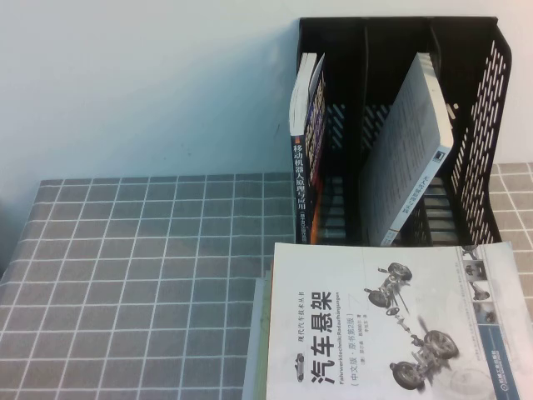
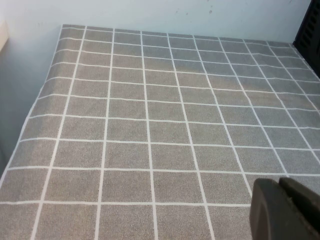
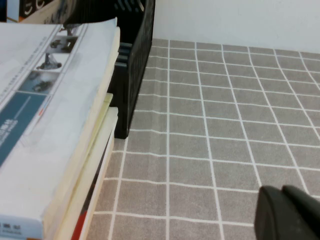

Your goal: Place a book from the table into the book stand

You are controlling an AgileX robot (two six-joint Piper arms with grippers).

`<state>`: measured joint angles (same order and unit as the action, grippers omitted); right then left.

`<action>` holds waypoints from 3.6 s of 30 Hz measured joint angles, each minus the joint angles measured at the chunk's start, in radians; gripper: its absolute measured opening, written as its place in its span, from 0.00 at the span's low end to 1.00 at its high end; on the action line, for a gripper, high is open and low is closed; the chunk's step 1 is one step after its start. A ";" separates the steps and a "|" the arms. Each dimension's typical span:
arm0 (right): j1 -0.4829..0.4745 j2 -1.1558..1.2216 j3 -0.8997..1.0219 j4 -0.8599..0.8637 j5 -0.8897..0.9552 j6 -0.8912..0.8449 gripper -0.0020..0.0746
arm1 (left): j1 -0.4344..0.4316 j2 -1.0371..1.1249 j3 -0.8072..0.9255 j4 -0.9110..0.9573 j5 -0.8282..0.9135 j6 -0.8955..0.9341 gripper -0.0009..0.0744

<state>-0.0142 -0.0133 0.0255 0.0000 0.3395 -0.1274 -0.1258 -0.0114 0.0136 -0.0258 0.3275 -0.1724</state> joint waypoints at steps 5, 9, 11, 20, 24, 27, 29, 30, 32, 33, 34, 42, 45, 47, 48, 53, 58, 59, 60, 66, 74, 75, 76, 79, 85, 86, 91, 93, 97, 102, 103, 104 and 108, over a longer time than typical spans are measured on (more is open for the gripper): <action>0.000 0.000 0.000 0.000 0.000 0.000 0.02 | 0.000 0.000 0.000 0.000 0.000 0.000 0.01; 0.000 0.000 0.000 0.000 0.000 0.000 0.02 | 0.000 0.000 0.000 0.000 0.000 0.000 0.01; 0.000 0.000 0.000 0.000 0.000 0.000 0.02 | 0.000 0.000 0.000 0.000 0.000 0.000 0.01; 0.000 0.000 0.000 0.000 0.000 0.000 0.02 | 0.000 0.000 0.000 0.000 0.000 0.000 0.01; 0.000 0.000 0.000 0.000 0.000 0.000 0.02 | 0.000 0.000 0.000 0.000 0.000 0.000 0.01; 0.000 0.000 0.000 0.000 0.000 0.000 0.02 | 0.000 0.000 0.000 0.000 0.000 0.000 0.01; 0.000 0.000 0.000 0.000 0.000 0.000 0.02 | 0.000 0.000 0.000 0.000 0.000 0.000 0.01; 0.000 0.000 0.000 0.000 0.000 0.000 0.02 | 0.000 0.000 0.000 0.000 0.000 0.000 0.01; 0.000 0.000 0.000 0.000 0.000 0.000 0.02 | 0.000 0.000 0.000 0.000 0.000 0.000 0.01; 0.000 0.000 0.000 0.000 0.000 0.000 0.02 | 0.000 0.000 0.000 0.000 0.000 0.000 0.01; 0.000 0.000 0.000 0.000 0.000 0.000 0.02 | 0.000 0.000 0.000 0.000 0.000 0.000 0.01; 0.000 0.000 0.000 -0.005 0.000 0.000 0.02 | 0.000 0.000 0.000 0.001 0.000 0.000 0.01; 0.000 0.000 0.000 -0.005 0.000 0.000 0.02 | 0.000 0.000 0.000 0.001 0.000 0.000 0.01; 0.000 0.000 0.000 -0.005 0.000 0.000 0.02 | 0.000 0.000 0.000 0.001 0.000 0.000 0.01; 0.000 0.000 0.000 -0.005 0.000 0.000 0.02 | 0.000 0.000 0.000 0.001 0.000 0.000 0.01; 0.000 0.000 0.000 -0.005 0.000 0.000 0.02 | 0.000 0.000 0.000 0.001 0.000 0.000 0.01; 0.000 0.000 0.000 -0.005 0.000 0.000 0.02 | 0.000 0.000 0.000 0.001 0.000 0.000 0.01; 0.000 0.000 0.000 -0.005 0.000 0.000 0.02 | 0.000 0.000 0.000 0.001 0.000 0.000 0.01; 0.000 0.000 0.000 -0.005 0.000 0.000 0.02 | 0.000 0.000 0.000 0.001 0.000 0.000 0.01; 0.000 0.000 0.000 -0.005 0.000 0.000 0.02 | 0.000 0.000 0.000 0.001 0.000 0.000 0.01; 0.000 0.000 0.000 -0.007 0.000 0.000 0.02 | 0.000 0.000 0.000 0.001 0.000 0.028 0.01; 0.000 0.000 0.000 -0.011 0.000 0.000 0.02 | 0.000 0.000 0.000 0.001 0.000 0.029 0.01; 0.000 0.000 0.000 -0.019 0.000 0.000 0.02 | 0.000 0.000 0.000 0.002 -0.002 0.029 0.01; 0.000 0.000 0.000 -0.039 -0.006 0.000 0.02 | 0.000 0.000 0.005 0.003 -0.039 0.034 0.01; 0.000 0.000 0.004 -0.052 -0.247 -0.010 0.02 | 0.000 0.000 0.007 0.048 -0.259 0.056 0.01; 0.000 0.000 0.004 -0.055 -0.302 -0.026 0.02 | 0.000 0.000 0.007 0.067 -0.304 0.077 0.01; 0.000 0.000 0.004 -0.055 -0.638 -0.128 0.02 | 0.000 0.000 0.007 0.192 -0.610 0.193 0.01; 0.000 0.000 0.004 -0.055 -0.760 -0.074 0.02 | 0.000 0.000 0.007 0.198 -0.712 0.187 0.01; 0.000 0.000 0.004 -0.044 -0.902 -0.003 0.02 | 0.000 0.000 0.007 0.180 -0.772 0.106 0.01; 0.000 -0.002 0.004 -0.012 -0.919 0.016 0.02 | 0.000 0.000 0.007 0.180 -0.774 0.000 0.01; 0.000 -0.002 0.004 -0.007 -0.919 0.019 0.02 | 0.000 0.000 0.007 0.182 -0.782 -0.017 0.01; 0.000 -0.002 0.004 0.000 -0.919 0.019 0.02 | 0.000 0.000 0.007 0.182 -0.794 -0.032 0.01; 0.000 -0.002 -0.029 0.000 -0.806 0.019 0.02 | 0.000 -0.002 0.007 0.086 -0.824 -0.115 0.01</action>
<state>-0.0142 -0.0149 -0.0037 0.0000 -0.4662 -0.1086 -0.1258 -0.0135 0.0205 0.0602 -0.4965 -0.2873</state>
